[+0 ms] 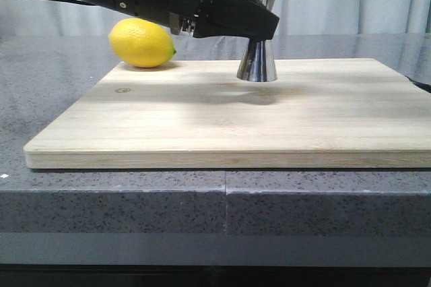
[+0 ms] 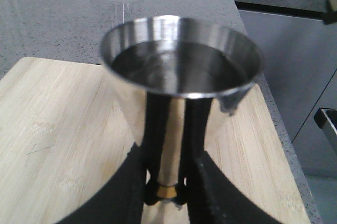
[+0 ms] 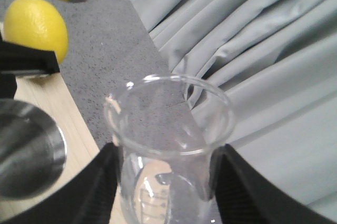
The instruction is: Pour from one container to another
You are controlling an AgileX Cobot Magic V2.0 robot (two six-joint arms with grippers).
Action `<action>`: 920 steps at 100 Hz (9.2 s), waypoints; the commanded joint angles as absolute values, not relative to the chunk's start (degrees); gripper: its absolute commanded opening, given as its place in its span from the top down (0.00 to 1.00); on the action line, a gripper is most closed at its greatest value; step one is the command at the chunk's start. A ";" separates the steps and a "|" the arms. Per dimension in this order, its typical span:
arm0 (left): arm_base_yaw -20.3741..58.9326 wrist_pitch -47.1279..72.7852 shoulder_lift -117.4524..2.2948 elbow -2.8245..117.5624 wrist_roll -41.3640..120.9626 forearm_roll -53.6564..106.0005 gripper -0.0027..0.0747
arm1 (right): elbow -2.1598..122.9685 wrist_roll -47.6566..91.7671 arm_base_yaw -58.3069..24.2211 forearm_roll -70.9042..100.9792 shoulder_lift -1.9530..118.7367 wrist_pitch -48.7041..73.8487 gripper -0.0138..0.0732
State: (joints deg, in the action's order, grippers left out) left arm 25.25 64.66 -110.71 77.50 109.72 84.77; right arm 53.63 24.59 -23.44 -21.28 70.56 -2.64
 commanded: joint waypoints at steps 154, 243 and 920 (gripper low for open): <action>25.36 70.07 -107.07 79.27 109.86 89.55 0.99 | 25.91 4.55 -10.52 -2.53 78.13 -48.28 0.61; 25.36 70.07 -107.07 79.27 109.86 89.55 0.99 | 28.21 4.06 -10.52 -5.65 88.17 -56.65 0.61; 17.46 73.32 -107.43 71.56 120.30 94.67 0.99 | 31.41 1.99 -10.52 -4.49 68.92 -56.43 0.20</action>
State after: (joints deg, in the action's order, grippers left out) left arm 17.73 66.69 -110.71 70.49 120.00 89.87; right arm 29.57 1.92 -10.63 -4.88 70.46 -52.51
